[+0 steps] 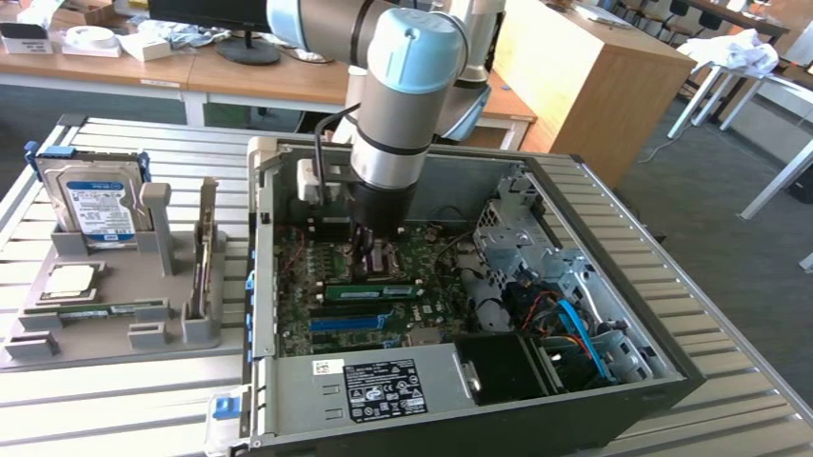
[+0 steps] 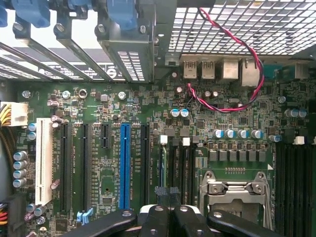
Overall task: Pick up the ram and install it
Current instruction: 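Press down the ram until it locks into place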
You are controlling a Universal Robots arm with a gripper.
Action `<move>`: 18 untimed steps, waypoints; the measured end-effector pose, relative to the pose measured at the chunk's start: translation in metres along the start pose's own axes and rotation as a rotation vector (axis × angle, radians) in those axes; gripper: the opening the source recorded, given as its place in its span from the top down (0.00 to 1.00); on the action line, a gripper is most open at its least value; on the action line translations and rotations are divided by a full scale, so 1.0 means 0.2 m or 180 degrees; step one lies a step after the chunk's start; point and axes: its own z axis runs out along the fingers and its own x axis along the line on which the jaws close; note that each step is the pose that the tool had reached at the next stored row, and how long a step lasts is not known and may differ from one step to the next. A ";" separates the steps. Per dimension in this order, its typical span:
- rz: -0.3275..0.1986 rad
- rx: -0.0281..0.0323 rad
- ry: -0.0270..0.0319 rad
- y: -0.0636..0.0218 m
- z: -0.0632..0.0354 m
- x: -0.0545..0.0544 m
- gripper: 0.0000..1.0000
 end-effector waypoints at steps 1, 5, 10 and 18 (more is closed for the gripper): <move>-0.0001 0.0001 0.0000 0.001 0.000 0.00 0.90; -0.0001 0.0001 0.0000 0.001 0.001 0.00 0.90; -0.0001 0.0001 0.0000 0.001 0.018 0.00 0.90; -0.0001 0.0001 0.0000 0.001 0.024 0.00 0.90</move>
